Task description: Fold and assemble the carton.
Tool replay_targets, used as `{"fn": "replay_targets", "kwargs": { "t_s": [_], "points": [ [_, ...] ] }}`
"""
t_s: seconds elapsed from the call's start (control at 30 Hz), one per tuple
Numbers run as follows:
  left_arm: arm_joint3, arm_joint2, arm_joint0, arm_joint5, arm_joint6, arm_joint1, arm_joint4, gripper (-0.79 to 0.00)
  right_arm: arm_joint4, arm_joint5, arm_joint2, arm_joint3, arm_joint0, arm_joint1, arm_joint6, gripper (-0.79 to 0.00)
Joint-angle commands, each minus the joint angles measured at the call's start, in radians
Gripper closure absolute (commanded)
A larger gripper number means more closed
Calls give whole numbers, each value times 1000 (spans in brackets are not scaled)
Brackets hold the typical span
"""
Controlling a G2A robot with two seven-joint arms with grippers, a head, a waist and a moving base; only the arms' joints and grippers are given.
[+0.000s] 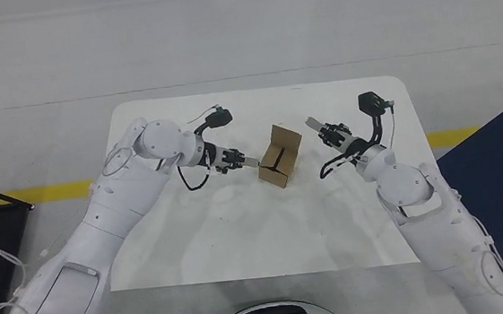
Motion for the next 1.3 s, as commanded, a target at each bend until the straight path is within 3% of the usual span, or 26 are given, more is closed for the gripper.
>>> {"fn": "replay_targets", "kwargs": {
  "t_s": [0.0, 0.2, 0.57, 1.07, 1.13, 1.27],
  "points": [
    [-48, -8, 26, -12, -41, 13, 40, -785, 5, 7, -32, 13, 38, -8, -8, -533],
    [-95, 39, 55, 8, -36, 15, 130, -785, 63, -53, -97, 47, 112, -27, 21, -480],
    [6, 139, -8, 67, 60, -25, 209, -785, 158, -145, -115, 76, 123, -32, 185, -259],
    [43, 123, -25, 56, 85, -30, 201, -785, -136, -178, -165, 9, 100, -18, 288, -379],
    [44, 120, -23, 55, 86, -30, 198, -785, -176, -176, -172, 4, 99, -17, 295, -459],
    [45, 116, -22, 52, 86, -30, 199, -785, -308, -149, -202, -12, 100, -16, 303, -474]
  ]
}}
